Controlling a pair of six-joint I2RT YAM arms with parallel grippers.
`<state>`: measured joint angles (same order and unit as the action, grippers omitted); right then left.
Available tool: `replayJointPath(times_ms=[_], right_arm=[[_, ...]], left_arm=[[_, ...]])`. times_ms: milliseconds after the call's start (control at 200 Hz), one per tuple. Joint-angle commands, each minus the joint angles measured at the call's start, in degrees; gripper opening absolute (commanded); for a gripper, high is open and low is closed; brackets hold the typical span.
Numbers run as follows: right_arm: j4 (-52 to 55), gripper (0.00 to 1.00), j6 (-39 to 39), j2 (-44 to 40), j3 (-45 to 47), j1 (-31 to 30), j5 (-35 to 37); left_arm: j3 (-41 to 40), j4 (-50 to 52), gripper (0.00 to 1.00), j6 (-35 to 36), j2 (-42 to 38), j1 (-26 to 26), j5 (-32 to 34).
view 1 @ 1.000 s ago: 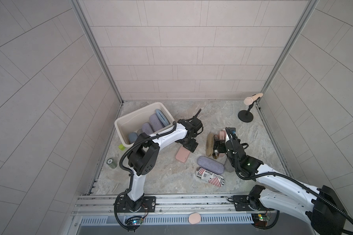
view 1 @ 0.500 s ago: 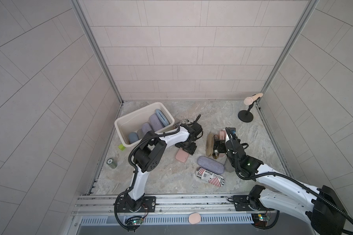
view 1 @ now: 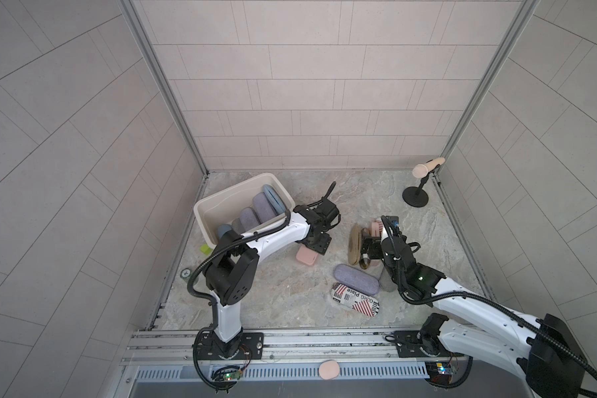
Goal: Put the glasses cases into the storage boxes
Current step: Pick up the glasses case at the center of the board, then place the glasses case in the storage box.
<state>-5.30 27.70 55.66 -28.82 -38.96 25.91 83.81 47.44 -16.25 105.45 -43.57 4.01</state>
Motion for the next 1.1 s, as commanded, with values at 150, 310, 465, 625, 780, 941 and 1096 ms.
replayJointPath(times_ms=[150, 310, 465, 625, 780, 941, 1096], right_arm=[[0.6, 1.00, 0.9, -0.4, -0.5, 0.1, 0.7], [0.4, 1.00, 0.9, -0.2, -0.6, 0.0, 0.0], [-0.8, 1.00, -0.3, 1.0, -0.9, 0.1, -3.6], [-2.9, 1.00, -2.2, 3.8, -2.1, 0.0, -12.3], [-2.5, 0.99, -2.8, 5.9, -3.4, -0.3, -15.2], [-2.4, 0.99, -2.8, 5.5, -3.3, -0.3, -14.3], [-2.1, 0.99, -2.9, 4.9, -3.2, -0.3, -13.6]], left_arm=[[6.0, 3.6, 0.73, -0.8, -6.0, 0.3, 4.8], [8.6, 3.7, 0.73, -0.7, -9.6, 3.3, 5.9], [7.5, 0.8, 0.73, -2.3, -14.0, 10.3, 4.6], [4.3, -3.1, 0.73, -6.2, -17.4, 19.0, 2.9], [1.8, -6.9, 0.72, -10.7, -18.0, 26.7, 0.1], [0.9, -10.5, 0.72, -13.6, -16.5, 31.0, 0.0], [-1.6, -15.8, 0.72, -18.1, -13.6, 34.1, -1.3]])
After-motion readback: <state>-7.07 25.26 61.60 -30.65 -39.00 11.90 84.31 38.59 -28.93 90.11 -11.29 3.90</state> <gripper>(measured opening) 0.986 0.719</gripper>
